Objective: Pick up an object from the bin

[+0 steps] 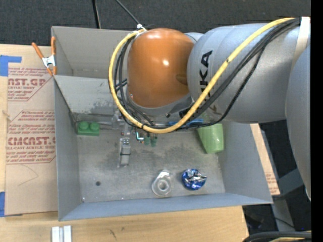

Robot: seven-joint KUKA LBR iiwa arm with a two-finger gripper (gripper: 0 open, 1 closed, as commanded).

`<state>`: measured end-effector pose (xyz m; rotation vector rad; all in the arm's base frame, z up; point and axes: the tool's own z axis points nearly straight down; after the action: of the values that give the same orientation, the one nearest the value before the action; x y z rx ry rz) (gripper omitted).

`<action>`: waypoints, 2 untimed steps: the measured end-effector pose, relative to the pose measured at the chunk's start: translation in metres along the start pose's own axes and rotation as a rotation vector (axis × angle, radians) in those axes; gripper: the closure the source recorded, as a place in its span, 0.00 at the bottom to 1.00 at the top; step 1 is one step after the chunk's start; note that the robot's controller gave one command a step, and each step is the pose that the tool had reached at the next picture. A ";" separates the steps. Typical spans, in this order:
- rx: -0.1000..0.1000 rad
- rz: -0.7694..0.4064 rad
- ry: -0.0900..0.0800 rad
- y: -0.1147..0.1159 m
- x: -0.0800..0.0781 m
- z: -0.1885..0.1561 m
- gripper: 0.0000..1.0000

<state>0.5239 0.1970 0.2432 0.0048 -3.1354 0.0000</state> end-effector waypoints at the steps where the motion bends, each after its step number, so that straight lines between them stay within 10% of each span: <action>1: 0.003 -0.002 0.000 -0.054 0.024 0.047 0.00; 2: 0.003 -0.176 0.001 -0.129 0.044 0.150 0.00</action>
Offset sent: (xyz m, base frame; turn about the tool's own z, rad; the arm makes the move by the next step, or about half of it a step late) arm -0.0230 -0.0518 -0.0435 -0.0049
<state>0.4798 0.0682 0.0934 0.2799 -3.1222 0.0034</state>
